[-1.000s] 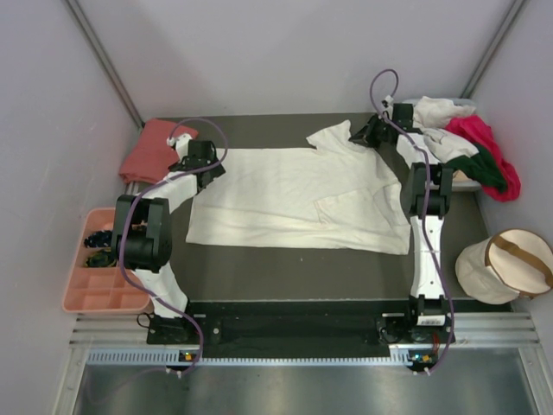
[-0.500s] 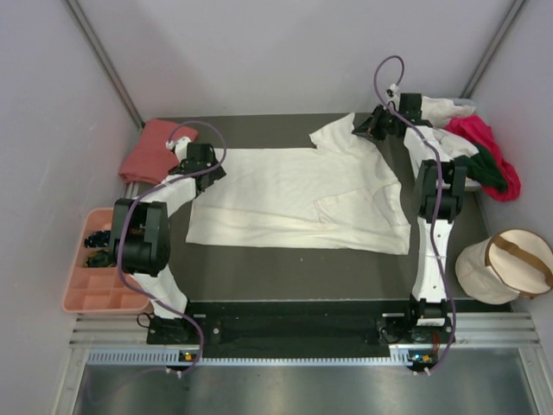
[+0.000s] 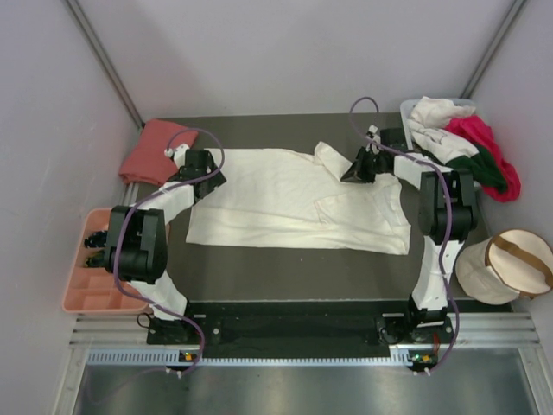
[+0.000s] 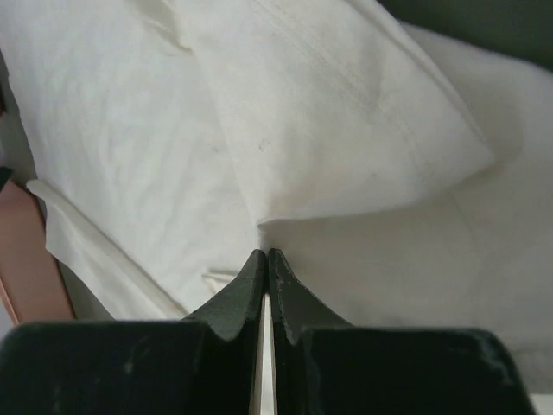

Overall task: Fold and stack the t-shirts
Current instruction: Grap the side of the flattened tshirt furthest away from the robot with both arms

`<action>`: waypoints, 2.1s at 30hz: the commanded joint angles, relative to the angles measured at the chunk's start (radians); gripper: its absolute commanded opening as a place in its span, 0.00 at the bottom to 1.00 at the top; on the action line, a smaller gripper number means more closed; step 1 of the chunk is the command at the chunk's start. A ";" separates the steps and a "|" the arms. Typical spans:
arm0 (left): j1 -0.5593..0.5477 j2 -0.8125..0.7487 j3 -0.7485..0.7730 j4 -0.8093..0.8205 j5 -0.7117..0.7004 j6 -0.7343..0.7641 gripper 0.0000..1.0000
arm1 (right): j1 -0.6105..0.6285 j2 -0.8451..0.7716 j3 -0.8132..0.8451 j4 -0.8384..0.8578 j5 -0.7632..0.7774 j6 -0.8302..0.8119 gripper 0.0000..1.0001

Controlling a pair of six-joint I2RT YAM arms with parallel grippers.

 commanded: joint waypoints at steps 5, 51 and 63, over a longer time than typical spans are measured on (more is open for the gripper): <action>0.002 -0.026 -0.012 0.031 0.049 -0.023 0.99 | 0.050 -0.173 -0.198 0.071 0.079 -0.032 0.00; -0.002 0.004 0.001 0.022 0.034 -0.014 0.99 | 0.081 -0.098 -0.091 0.080 0.443 -0.014 0.54; -0.002 0.007 0.011 0.016 0.018 -0.009 0.99 | 0.070 -0.079 -0.091 0.078 0.441 -0.016 0.04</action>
